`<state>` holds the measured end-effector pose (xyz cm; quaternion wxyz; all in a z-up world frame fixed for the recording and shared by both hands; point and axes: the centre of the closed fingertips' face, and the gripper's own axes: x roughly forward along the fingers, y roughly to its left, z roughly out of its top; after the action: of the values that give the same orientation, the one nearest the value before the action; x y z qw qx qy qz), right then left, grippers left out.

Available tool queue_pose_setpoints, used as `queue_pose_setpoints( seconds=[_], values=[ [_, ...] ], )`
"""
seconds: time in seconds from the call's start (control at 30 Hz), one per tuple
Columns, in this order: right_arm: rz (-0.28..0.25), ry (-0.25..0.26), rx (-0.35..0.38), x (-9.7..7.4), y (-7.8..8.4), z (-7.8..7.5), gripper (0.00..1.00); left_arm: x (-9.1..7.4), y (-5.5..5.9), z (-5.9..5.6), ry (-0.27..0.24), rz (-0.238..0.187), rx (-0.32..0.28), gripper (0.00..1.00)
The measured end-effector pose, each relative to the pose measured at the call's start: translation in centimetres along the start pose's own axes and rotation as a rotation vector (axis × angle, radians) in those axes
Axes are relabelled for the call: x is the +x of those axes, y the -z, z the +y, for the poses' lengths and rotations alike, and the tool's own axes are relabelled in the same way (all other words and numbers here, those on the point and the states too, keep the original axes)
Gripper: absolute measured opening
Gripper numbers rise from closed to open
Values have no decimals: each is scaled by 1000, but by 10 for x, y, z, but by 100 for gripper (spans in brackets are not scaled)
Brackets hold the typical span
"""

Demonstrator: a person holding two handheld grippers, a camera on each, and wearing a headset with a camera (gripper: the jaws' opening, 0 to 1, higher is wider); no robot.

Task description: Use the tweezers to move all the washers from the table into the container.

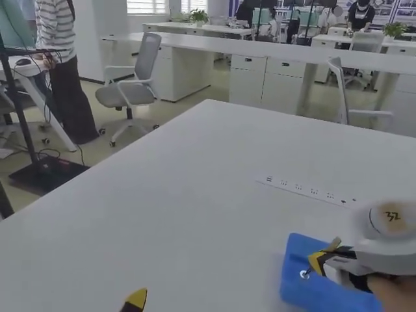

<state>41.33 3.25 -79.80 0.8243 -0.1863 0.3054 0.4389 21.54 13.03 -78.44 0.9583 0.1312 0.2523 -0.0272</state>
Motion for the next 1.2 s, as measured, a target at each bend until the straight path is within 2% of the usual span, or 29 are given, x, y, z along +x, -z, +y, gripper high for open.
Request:
queue_pose_setpoints(
  seconds=[0.4,1.2],
  values=[
    [102,-18,-30,20,24,5,2,0,1,0,1,4,1,98],
    [104,-17,-36,24,23,6,3,0,2,0,0,10,4,97]
  ],
)
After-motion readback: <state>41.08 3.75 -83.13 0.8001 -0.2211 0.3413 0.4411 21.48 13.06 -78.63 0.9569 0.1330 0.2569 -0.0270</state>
